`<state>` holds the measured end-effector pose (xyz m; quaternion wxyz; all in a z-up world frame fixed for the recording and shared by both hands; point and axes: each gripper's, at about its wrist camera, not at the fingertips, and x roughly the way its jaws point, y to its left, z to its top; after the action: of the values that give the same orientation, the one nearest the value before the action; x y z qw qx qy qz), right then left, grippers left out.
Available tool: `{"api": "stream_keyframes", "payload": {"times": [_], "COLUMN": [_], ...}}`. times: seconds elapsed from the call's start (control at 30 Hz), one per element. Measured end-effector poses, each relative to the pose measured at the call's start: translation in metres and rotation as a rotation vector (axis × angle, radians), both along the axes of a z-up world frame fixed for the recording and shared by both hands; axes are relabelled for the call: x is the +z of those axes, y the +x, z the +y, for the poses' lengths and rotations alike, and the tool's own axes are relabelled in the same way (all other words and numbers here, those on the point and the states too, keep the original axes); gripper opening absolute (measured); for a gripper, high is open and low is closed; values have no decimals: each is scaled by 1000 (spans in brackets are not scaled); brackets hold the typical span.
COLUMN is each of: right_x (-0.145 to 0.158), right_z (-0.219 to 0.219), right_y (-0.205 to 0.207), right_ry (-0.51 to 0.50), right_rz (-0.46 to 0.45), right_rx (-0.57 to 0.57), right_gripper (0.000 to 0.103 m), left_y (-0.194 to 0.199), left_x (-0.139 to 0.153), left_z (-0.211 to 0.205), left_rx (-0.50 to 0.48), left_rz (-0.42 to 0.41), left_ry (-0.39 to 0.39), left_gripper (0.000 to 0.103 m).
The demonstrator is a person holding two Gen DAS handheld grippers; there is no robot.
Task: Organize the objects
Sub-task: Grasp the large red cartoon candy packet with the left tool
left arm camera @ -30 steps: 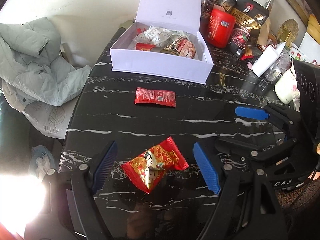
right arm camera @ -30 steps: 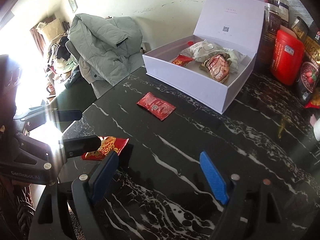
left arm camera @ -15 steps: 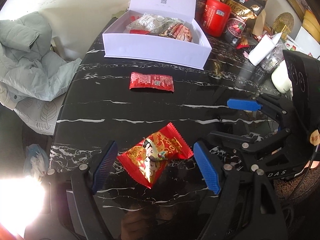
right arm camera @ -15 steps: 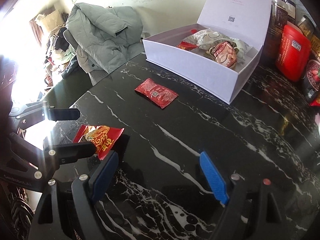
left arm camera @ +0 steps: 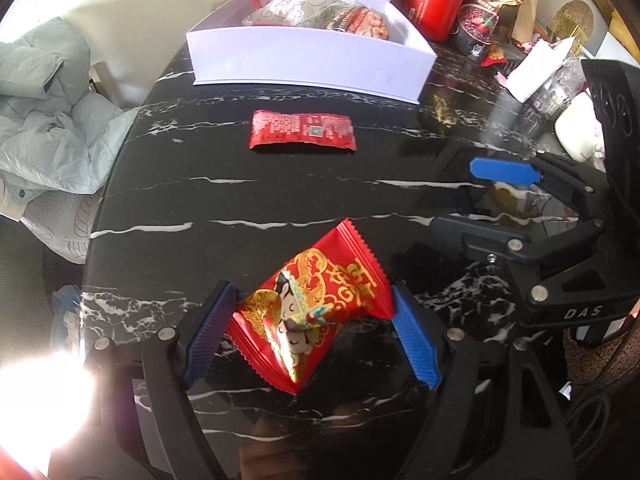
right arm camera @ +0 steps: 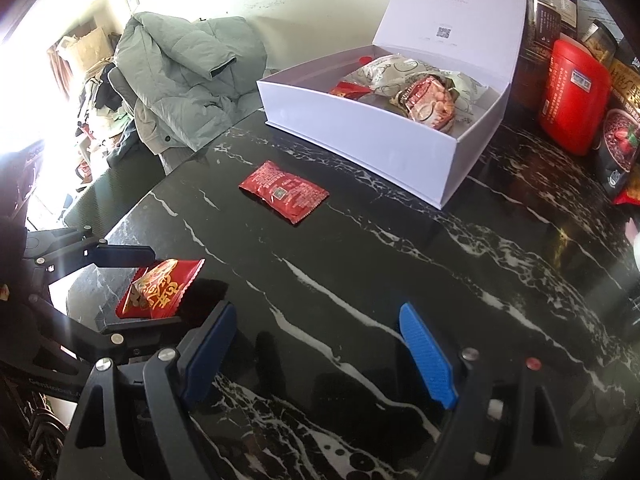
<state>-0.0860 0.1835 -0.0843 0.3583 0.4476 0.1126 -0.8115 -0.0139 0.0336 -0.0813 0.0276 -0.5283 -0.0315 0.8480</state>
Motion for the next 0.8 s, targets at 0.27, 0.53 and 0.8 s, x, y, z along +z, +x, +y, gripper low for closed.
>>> {"api": "stream_keyframes", "payload": {"times": [0.27,0.53,0.8], "right_x": [0,-5,-7], "right_z": [-32,-76,-99], "right_y": [-18,-38,-45], "right_ry": [-12,6,61], "right_rz": [22,20,92], "right_rx": [77,202,283], "right_gripper": [85,67,54], "left_y": [-8,-18,-21], "left_x": [-4,-4,-2], "left_z": [-24,-50,-62], "left_rx": [62,109,151], "left_rz": [31,40,15], "left_ry": [-64,-66,-41], "left_gripper": [77,70,70]}}
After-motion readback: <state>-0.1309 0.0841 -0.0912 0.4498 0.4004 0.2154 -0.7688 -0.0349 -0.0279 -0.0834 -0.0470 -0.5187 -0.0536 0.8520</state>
